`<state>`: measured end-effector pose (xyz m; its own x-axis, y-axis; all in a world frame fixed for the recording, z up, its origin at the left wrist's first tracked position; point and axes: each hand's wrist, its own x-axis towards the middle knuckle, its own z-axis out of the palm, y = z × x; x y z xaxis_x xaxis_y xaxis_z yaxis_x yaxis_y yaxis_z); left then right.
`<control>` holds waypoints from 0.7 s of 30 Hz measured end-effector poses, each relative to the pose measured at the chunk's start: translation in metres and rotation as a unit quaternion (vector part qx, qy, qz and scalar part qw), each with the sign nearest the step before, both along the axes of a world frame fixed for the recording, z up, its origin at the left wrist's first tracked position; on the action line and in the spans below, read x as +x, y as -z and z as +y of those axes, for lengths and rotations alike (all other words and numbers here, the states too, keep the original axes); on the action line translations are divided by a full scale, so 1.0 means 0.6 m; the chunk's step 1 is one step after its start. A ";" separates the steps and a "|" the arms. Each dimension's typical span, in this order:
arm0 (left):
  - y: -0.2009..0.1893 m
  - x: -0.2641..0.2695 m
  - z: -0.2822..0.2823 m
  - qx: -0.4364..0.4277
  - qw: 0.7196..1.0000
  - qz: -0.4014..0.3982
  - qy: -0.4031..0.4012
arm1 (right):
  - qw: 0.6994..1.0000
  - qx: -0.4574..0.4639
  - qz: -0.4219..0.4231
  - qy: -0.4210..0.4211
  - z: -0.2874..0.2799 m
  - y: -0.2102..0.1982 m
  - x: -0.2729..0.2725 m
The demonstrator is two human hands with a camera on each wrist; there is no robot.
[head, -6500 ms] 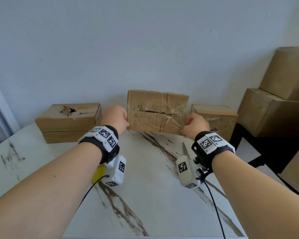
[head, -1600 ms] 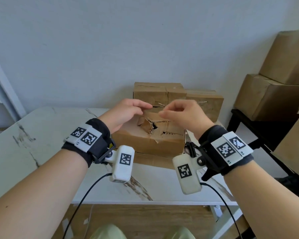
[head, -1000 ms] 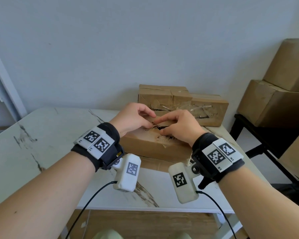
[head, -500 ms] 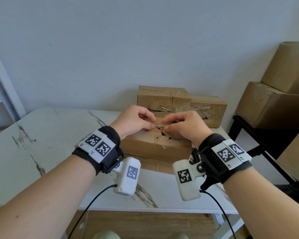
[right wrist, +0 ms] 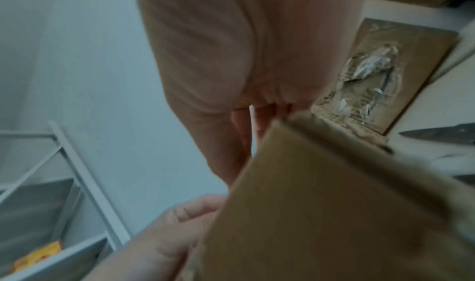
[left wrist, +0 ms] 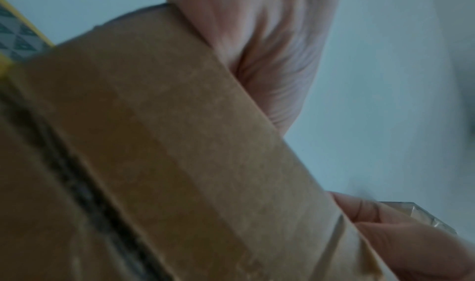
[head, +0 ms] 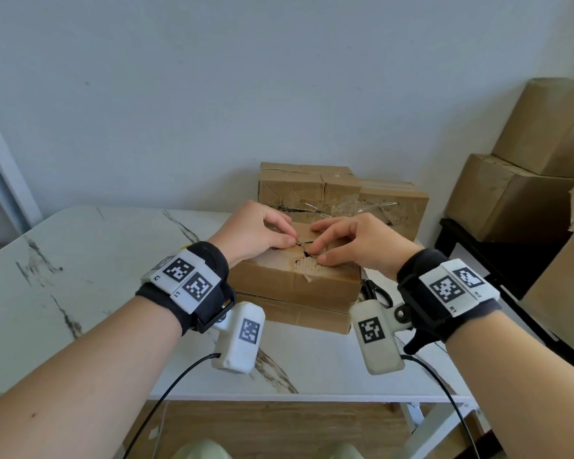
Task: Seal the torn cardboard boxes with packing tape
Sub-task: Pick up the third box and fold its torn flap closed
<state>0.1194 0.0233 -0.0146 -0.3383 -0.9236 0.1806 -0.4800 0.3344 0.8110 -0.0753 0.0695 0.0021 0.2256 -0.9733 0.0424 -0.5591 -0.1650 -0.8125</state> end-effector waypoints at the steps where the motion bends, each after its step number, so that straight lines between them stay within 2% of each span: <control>1: 0.000 0.000 0.000 0.000 1.000 -0.001 0.001 | 1.000 -0.005 0.015 0.001 0.000 0.000 0.003; 4: 0.000 0.000 0.001 0.000 1.000 -0.002 0.001 | 1.000 -0.013 0.004 0.012 0.000 0.004 0.005; 7: -0.001 -0.002 0.001 0.003 1.000 0.000 0.001 | 0.997 0.009 -0.074 0.019 -0.003 0.008 -0.002; 9: -0.002 -0.003 0.001 0.004 1.000 -0.002 -0.001 | 0.996 0.017 -0.091 0.016 -0.007 0.009 -0.005; 17: -0.002 -0.006 0.002 0.005 1.000 -0.008 -0.013 | 1.000 0.005 0.029 0.006 -0.013 0.003 0.001; 21: -0.001 -0.012 0.007 -0.011 0.999 -0.018 -0.029 | 1.000 -0.001 0.016 0.014 -0.015 0.006 0.005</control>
<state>0.1123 0.0276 -0.0142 -0.2903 -0.9379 0.1901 -0.5287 0.3228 0.7850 -0.0726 0.0604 -0.0013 0.2005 -0.9790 0.0371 -0.5883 -0.1506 -0.7945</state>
